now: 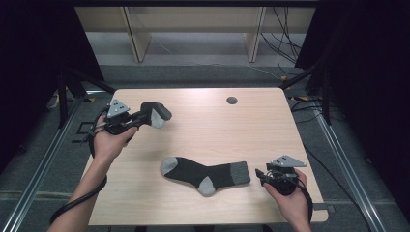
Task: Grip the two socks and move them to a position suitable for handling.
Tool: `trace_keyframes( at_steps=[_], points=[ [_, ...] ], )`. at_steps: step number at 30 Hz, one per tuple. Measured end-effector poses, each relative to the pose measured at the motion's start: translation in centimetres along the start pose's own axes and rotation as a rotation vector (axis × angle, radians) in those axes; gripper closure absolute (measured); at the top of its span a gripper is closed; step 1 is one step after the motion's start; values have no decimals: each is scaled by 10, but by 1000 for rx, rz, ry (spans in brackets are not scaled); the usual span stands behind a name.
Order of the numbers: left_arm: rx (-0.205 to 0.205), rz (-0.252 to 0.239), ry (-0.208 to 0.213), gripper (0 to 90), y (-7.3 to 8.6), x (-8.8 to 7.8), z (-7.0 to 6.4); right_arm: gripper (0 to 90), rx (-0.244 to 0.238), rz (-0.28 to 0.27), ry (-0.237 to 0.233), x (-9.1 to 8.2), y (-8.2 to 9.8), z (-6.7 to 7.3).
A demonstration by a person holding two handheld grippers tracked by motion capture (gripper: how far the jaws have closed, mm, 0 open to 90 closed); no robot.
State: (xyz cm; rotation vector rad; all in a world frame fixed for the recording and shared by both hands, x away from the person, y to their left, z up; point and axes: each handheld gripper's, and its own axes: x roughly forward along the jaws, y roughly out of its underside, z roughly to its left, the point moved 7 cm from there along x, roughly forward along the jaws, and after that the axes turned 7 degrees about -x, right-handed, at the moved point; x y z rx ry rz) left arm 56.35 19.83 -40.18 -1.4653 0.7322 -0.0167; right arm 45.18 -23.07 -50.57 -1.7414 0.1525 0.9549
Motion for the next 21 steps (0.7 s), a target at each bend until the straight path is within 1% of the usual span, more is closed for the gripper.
trace_keyframes(
  at_steps=[1, 2, 3, 4, 5, 7, 8, 9, 10, 13, 14, 15, 16, 17, 18, 19, 20, 21],
  points=[
    [7, -7, 13, 751, -2, 0, -3, 511, 0, 0, -1, 0, 0, 0],
    [10, -5, 15, 751, -3, -2, -6, 511, 7, 4, -2, 0, 0, 1],
    [14, -10, 23, 751, -5, -2, -8, 511, 38, 6, -12, 0, 0, 4],
    [11, -19, 38, 751, -7, -3, -12, 510, 30, 3, -9, 0, 0, 3],
    [19, -18, 40, 751, -8, -4, -14, 510, 18, -3, -14, 1, -1, 2],
    [31, -27, 53, 751, -12, -6, -21, 510, 16, -7, -8, 1, -1, 2],
    [35, -27, 58, 750, -13, -7, -23, 510, 16, 1, -9, 0, -1, 2],
    [35, -27, 58, 750, -13, -7, -23, 510, 16, 1, -9, 0, -1, 2],
    [42, -30, 63, 750, -14, -8, -26, 510, 17, 1, -10, 0, -1, 2],
    [56, -36, 81, 750, -16, -10, -35, 509, 26, -1, -24, 0, -1, 3],
    [61, -37, 86, 750, -17, -11, -37, 509, 17, -10, -18, 1, -2, 2],
    [65, -37, 87, 750, -17, -11, -39, 509, -10, -24, -16, 1, -3, 0],
    [65, -37, 87, 750, -17, -11, -39, 509, -10, -24, -16, 1, -3, 0],
    [84, -38, 94, 750, -18, -13, -43, 508, 35, -1, -22, -1, -3, 4],
    [84, -38, 94, 750, -18, -13, -43, 508, 35, -1, -22, -1, -3, 4],
    [114, -53, 103, 750, -21, -14, -47, 504, 36, 3, -20, -1, -4, 4],
    [95, -42, 110, 750, -20, -15, -52, 503, 20, -9, -15, -1, -4, 2],
    [124, -54, 118, 750, -22, -15, -53, 501, 3, -16, -11, -1, -5, 1]
  ],
)
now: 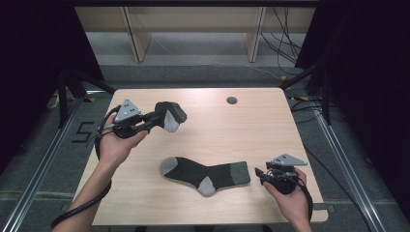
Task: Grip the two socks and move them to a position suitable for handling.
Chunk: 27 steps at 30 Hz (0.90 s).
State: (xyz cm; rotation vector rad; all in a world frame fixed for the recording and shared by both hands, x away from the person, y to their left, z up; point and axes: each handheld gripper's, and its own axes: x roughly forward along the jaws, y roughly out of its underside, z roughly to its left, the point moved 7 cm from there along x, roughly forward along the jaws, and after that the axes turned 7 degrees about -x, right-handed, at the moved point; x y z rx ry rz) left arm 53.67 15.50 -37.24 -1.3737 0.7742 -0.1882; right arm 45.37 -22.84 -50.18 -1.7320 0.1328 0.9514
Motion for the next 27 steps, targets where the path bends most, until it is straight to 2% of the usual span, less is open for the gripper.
trace_keyframes(
  at_steps=[1, 2, 5, 6, 8, 9, 11, 12, 13, 14, 15, 16, 21, 22, 23, 24, 25, 26, 27],
  points=[
    [0, 0, 0, 750, 0, 0, 0, 501, 0, 0, 0, 0, 0, 0],
    [-17, 8, 6, 750, 0, -1, -6, 501, -9, -6, -3, 1, -1, -1],
    [-7, 1, 30, 750, -3, -2, -15, 500, 39, 11, -11, -1, -2, 3],
    [0, 1, 36, 750, -4, -2, -17, 499, 5, 7, 3, -1, -2, 0],
    [4, 2, 43, 750, -5, -2, -22, 498, 6, 4, -2, -1, -3, 1],
    [12, -1, 51, 750, -7, -2, -25, 497, 26, 14, -8, -1, -3, 4],
    [26, -10, 60, 750, -9, -2, -29, 495, 7, 8, -6, 0, -5, 4],
    [29, -11, 71, 749, -10, -2, -34, 494, 25, 13, -19, 1, -6, 7],
    [31, -11, 74, 750, -10, -2, -37, 493, -9, 2, -11, 1, -7, 5],
    [31, -11, 74, 749, -10, -2, -37, 493, -9, 2, -11, 1, -7, 5],
    [35, -8, 79, 749, -10, -2, -39, 492, 19, 10, -23, 1, -7, 8],
    [35, -6, 90, 749, -10, -1, -43, 489, 1, 5, -17, 2, -9, 7],
    [52, 6, 116, 750, -10, 2, -55, 482, 11, 10, -23, 3, -13, 11],
    [47, 4, 119, 749, -9, 3, -57, 482, -8, 2, -18, 4, -13, 10],
    [47, 4, 119, 749, -9, 3, -57, 482, -8, 2, -18, 4, -13, 10],
    [50, 10, 125, 749, -9, 4, -59, 480, -16, -13, -40, 5, -15, 10],
    [52, 10, 130, 749, -9, 5, -60, 479, -18, 3, -16, 4, -14, 9],
    [55, 13, 134, 749, -8, 6, -62, 479, -2, 14, -25, 3, -14, 11],
    [57, 14, 140, 749, -8, 7, -64, 478, -21, 8, -24, 4, -14, 10]
  ],
)
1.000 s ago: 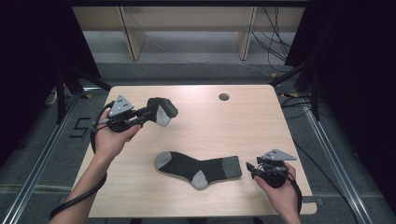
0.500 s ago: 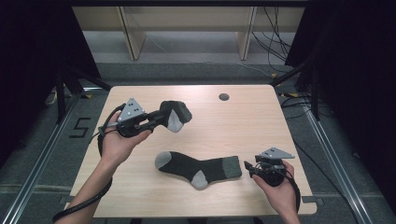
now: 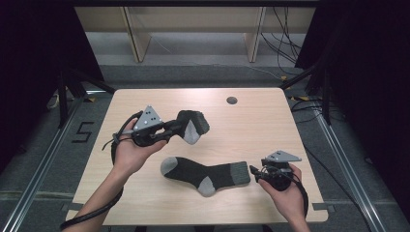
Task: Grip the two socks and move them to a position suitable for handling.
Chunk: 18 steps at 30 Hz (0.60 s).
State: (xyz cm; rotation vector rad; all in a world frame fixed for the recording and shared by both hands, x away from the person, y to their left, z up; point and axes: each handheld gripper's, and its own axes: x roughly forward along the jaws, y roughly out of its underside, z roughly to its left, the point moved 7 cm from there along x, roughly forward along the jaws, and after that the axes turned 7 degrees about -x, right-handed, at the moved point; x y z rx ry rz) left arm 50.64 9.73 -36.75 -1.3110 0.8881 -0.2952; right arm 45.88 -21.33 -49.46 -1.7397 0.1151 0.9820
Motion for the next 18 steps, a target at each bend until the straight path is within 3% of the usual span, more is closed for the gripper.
trace_keyframes(
  at_steps=[2, 3, 5, 11, 13, 18],
  points=[
    [7, 2, 7, 749, 0, 1, -3, 477, 10, 5, 0, -1, 0, 1],
    [9, 3, 12, 749, 0, 2, -4, 476, -20, -5, 6, 0, -1, -2],
    [11, 1, 18, 749, -1, 3, -7, 476, 9, -4, -7, 0, -2, -1],
    [22, 2, 41, 749, -2, 5, -15, 473, -4, -10, 1, -2, -5, -3],
    [33, 7, 54, 749, -1, 6, -18, 473, 30, -1, -1, -3, -5, -2],
    [42, 20, 75, 749, 3, 9, -23, 472, 0, -11, -1, -1, -6, -4]
  ],
)
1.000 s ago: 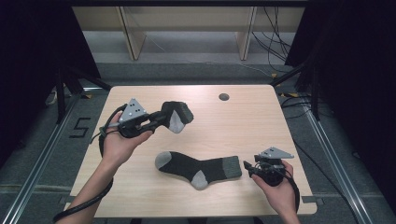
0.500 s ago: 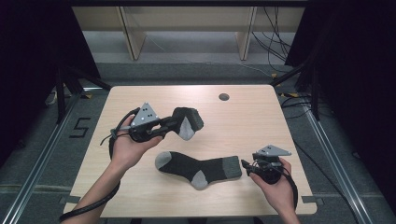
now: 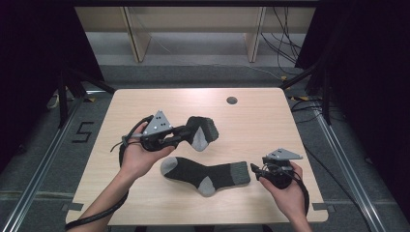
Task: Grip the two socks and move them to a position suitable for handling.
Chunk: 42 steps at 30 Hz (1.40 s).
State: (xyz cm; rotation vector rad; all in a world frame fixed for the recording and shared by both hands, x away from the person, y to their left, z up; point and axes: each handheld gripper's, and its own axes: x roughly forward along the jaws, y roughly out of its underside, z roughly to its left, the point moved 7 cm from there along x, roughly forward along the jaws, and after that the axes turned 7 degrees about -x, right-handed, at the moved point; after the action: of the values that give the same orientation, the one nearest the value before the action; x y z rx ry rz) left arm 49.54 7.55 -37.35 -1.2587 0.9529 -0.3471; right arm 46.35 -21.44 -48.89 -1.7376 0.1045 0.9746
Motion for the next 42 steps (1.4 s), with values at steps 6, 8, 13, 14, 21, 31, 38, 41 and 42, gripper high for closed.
trace_keyframes(
  at_steps=[6, 8, 13, 14, 21, 31, 38, 41, 42],
  points=[
    [15, -1, 18, 749, -1, 1, -8, 471, -11, 6, 17, -1, 2, -1],
    [10, -4, 29, 749, -1, 2, -10, 470, 2, 8, 14, -1, 1, -1],
    [26, -5, 51, 748, -2, 4, -19, 469, -12, 1, 24, -2, 1, -3],
    [32, -3, 58, 748, -2, 4, -21, 469, 5, 9, 24, -3, 1, -3],
    [47, 14, 88, 747, 2, 11, -30, 469, -8, -7, 28, -1, 3, -6],
    [69, 5, 141, 748, 3, 14, -45, 468, 12, -3, 0, -2, 3, -4],
    [87, 32, 161, 748, 8, 15, -50, 467, 9, 1, 20, -5, 3, -6],
    [87, 48, 175, 747, 13, 18, -54, 467, -7, -1, 15, -4, 3, -7],
    [90, 52, 175, 747, 15, 19, -55, 467, 38, 8, 19, -5, 4, -4]
  ],
)
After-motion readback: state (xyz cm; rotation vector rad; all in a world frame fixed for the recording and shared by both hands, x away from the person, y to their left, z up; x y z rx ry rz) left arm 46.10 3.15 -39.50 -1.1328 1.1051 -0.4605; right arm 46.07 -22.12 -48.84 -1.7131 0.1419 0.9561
